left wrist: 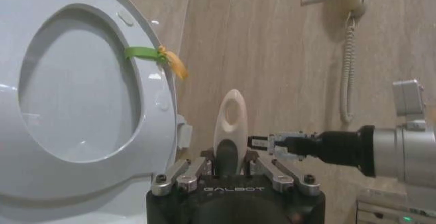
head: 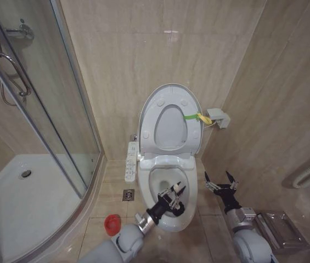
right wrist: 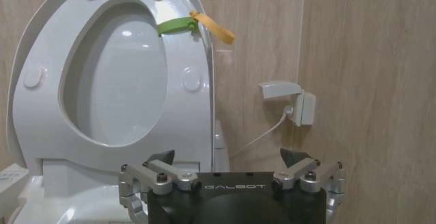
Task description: Open the toilet lid, clean the toilet bowl with a toilet brush, close the toilet lid, and flush.
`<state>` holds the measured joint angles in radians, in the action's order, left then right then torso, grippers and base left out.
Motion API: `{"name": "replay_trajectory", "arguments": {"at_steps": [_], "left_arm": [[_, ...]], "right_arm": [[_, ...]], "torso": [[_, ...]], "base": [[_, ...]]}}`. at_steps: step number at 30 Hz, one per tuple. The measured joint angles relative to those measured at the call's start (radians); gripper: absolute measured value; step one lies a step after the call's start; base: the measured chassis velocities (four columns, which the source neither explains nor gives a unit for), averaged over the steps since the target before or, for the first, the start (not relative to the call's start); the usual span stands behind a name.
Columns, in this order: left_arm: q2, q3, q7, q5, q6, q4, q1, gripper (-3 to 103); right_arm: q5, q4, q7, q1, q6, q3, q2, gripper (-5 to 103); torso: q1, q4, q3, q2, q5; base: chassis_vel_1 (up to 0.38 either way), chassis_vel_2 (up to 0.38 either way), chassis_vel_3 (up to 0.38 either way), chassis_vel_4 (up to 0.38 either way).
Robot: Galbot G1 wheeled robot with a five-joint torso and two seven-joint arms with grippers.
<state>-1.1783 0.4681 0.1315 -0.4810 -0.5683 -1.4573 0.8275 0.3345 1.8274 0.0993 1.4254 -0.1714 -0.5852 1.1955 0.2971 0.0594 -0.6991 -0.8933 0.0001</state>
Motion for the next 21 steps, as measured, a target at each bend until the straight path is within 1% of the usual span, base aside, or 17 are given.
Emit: {"name": "replay_trajectory", "arguments": {"at_steps": [2,3,7,8,9,12,14,16,17,19,20,21], "left_arm": [[-0.003,-0.015,0.011,0.007,-0.006,0.037,-0.003,25],[-0.003,-0.015,0.011,0.007,-0.006,0.037,-0.003,25],[-0.023,-0.057,0.032,0.010,-0.031,0.153,-0.036,25],[-0.023,-0.057,0.032,0.010,-0.031,0.153,-0.036,25],[-0.031,-0.069,0.037,0.008,-0.038,0.191,-0.050,25],[-0.041,-0.082,0.040,0.003,-0.045,0.231,-0.069,24],[-0.043,-0.083,0.039,-0.002,-0.045,0.230,-0.073,24],[-0.033,-0.073,0.031,-0.005,-0.042,0.186,-0.067,24],[-0.033,-0.073,0.031,-0.005,-0.042,0.186,-0.067,24],[-0.005,-0.054,0.016,-0.009,-0.023,0.116,-0.044,24],[0.021,-0.042,0.008,-0.011,-0.007,0.062,-0.020,24],[0.021,-0.042,0.008,-0.011,-0.007,0.062,-0.020,24]], "right_arm": [[0.000,0.000,0.000,0.000,0.000,0.000,0.000,100],[0.000,0.000,0.000,0.000,0.000,0.000,0.000,100],[0.000,0.000,0.000,0.000,0.000,0.000,0.000,100],[0.000,0.000,0.000,0.000,0.000,0.000,0.000,100],[0.000,0.000,0.000,0.000,0.000,0.000,0.000,100],[0.000,0.000,0.000,0.000,0.000,0.000,0.000,100],[0.000,0.000,0.000,0.000,0.000,0.000,0.000,100],[0.000,0.000,0.000,0.000,0.000,0.000,0.000,100],[0.000,0.000,0.000,0.000,0.000,0.000,0.000,100],[0.000,0.000,0.000,0.000,0.000,0.000,0.000,100],[0.000,0.000,0.000,0.000,0.000,0.000,0.000,100],[0.000,0.000,0.000,0.000,0.000,0.000,0.000,100]], "torso": [[0.000,0.0001,0.000,0.000,-0.0001],[0.000,0.0001,0.000,0.000,-0.0001],[0.000,0.0001,0.000,0.000,0.0000],[0.000,0.0001,0.000,0.000,0.0000],[0.000,0.0000,0.000,0.000,0.0000],[0.000,0.0000,0.000,0.000,0.0000],[0.000,0.0001,0.000,0.000,-0.0001],[0.000,0.0002,0.000,0.000,-0.0001],[0.000,0.0002,0.000,0.000,-0.0001],[0.000,0.0003,0.000,0.000,-0.0002],[0.000,0.0001,0.000,0.000,-0.0001],[0.000,0.0001,0.000,0.000,-0.0001]], "base": [[0.000,0.000,0.000,0.000],[0.000,0.000,0.000,0.000],[0.000,0.000,0.000,0.000],[0.000,0.000,0.000,0.000],[0.000,0.000,0.000,0.000],[0.000,0.000,0.000,0.000],[0.000,0.000,0.000,0.000],[0.000,0.000,0.000,0.000],[0.000,0.000,0.000,0.000],[0.000,0.000,0.000,0.000],[0.000,0.000,0.000,0.000],[0.000,0.000,0.000,0.000]]}}
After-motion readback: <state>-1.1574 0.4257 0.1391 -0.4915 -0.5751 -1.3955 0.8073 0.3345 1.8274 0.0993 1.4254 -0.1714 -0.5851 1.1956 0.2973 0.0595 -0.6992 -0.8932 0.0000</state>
